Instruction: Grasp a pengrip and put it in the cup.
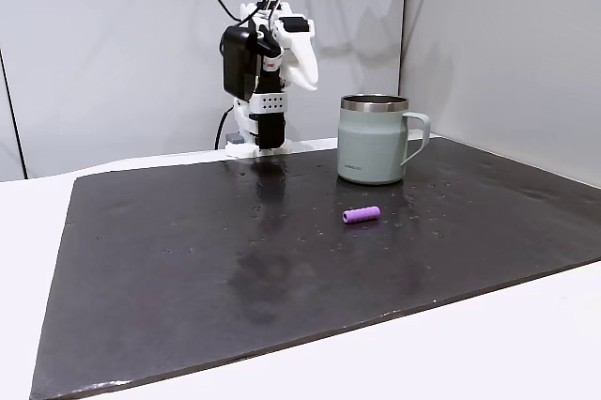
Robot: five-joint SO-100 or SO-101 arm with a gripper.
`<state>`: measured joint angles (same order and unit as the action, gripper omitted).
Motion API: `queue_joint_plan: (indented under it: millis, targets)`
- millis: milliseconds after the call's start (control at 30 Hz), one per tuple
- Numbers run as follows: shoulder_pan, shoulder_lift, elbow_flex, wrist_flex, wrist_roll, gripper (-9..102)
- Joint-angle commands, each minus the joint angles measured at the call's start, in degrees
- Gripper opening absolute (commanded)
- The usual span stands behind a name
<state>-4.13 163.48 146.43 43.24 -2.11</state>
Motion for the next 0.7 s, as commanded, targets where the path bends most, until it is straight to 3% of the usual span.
queue_joint_plan:
  millis: [0, 267, 667]
  targets:
    - [-0.5, -10.2, -12.9, 1.4, -1.0, 2]
    - [-0.4, -33.8, -35.9, 10.8, 3.0, 18]
    - [0.6, -64.1, -68.3, 29.4, 8.1, 24]
